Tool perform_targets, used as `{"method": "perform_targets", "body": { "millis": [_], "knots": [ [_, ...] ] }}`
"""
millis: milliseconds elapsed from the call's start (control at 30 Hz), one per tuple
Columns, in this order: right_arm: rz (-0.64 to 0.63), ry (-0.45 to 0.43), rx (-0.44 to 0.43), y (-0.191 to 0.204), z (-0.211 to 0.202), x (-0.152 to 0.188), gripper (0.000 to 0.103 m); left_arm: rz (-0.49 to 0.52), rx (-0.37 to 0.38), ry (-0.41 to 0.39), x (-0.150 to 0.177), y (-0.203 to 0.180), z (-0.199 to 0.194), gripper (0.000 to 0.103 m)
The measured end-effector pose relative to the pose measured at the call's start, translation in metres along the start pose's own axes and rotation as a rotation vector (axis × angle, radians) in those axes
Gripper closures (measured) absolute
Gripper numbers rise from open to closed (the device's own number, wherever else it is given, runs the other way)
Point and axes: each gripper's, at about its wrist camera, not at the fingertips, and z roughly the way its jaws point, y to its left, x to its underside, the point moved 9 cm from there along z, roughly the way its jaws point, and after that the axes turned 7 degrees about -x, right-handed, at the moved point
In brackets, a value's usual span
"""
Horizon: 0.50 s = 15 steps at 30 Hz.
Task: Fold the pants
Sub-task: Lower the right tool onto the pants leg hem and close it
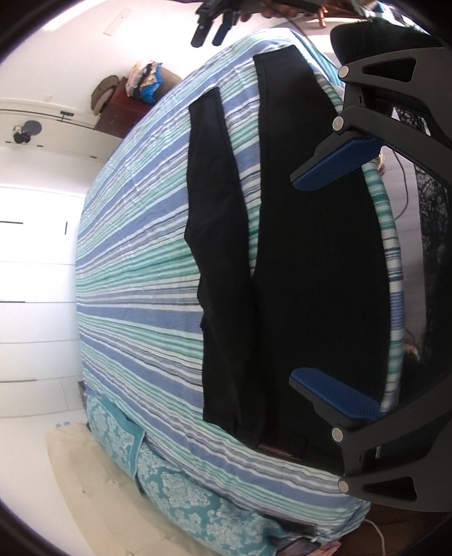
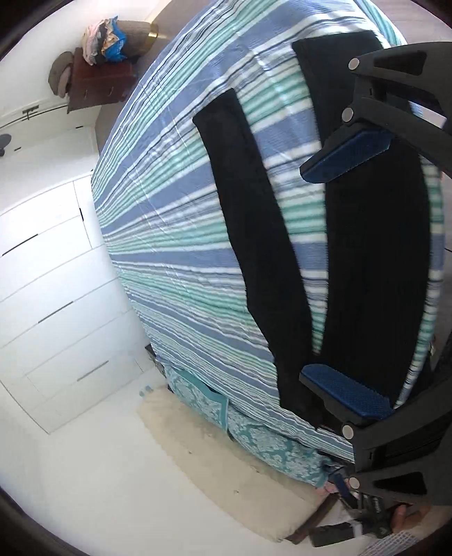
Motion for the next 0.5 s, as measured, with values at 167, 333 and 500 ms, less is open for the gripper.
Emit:
{"method": "perform_targets", "body": {
  "millis": [167, 333, 500],
  "knots": [
    [0.128, 0.157, 0.177, -0.148, 0.082, -0.085, 0.0, -0.029, -0.029, 0.097, 0.01, 0.004, 0.046, 0.001],
    [0.056, 0.332, 0.323, -0.228, 0.162, -0.126, 0.016, -0.041, -0.096, 0.135, 0.01, 0.01, 0.078, 0.001],
    [0.064, 0.437, 0.347, -0.269, 0.219, -0.127, 0.043, -0.055, -0.12, 0.181, 0.012, 0.01, 0.105, 0.001]
  ]
}}
